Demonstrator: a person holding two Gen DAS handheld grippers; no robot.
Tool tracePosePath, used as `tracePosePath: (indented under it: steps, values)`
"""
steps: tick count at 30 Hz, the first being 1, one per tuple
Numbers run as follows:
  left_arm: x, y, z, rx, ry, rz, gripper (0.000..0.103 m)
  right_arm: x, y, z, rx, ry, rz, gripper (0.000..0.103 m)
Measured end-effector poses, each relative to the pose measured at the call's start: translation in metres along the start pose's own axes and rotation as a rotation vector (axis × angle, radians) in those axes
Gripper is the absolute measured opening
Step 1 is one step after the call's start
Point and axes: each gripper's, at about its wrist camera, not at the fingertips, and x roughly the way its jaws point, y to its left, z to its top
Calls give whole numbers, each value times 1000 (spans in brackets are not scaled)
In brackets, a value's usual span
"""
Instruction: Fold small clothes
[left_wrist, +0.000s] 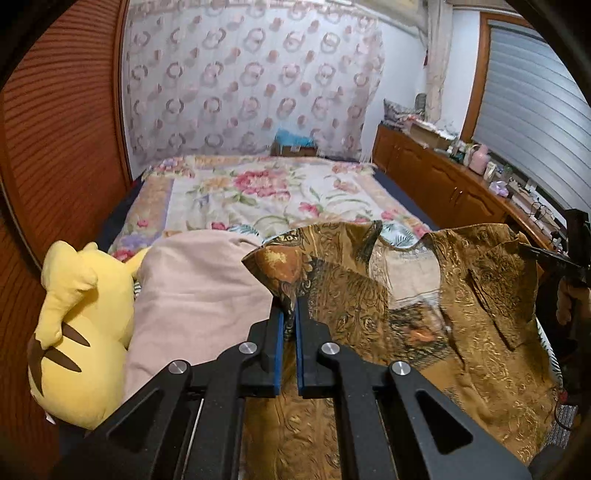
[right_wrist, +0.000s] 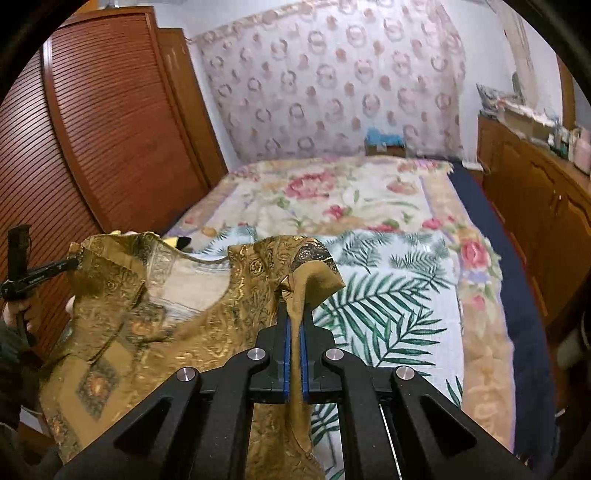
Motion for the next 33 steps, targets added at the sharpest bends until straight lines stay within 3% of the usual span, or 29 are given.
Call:
tracePosePath:
  steps: [7,13,24,28,33]
  values:
    - [-42,-6,-24,4,-75,-20,6,-53,22,-23,-45,-95,12,3]
    - [-73,-4,-61,-10,-101,-16,6,-96,35,-70,-71,-129,16,3]
    - [-138,13,-138,-114,-138,-11,6,-184,41,-171,-45,-69,-29,3]
    - [-145,8,-153,-86,-100,9,6,-204,51,-187,-58,-18,-28,3]
    - [-133,5,-166,-38,-27,52,6,-195,62,-192,-92,66,-53,3]
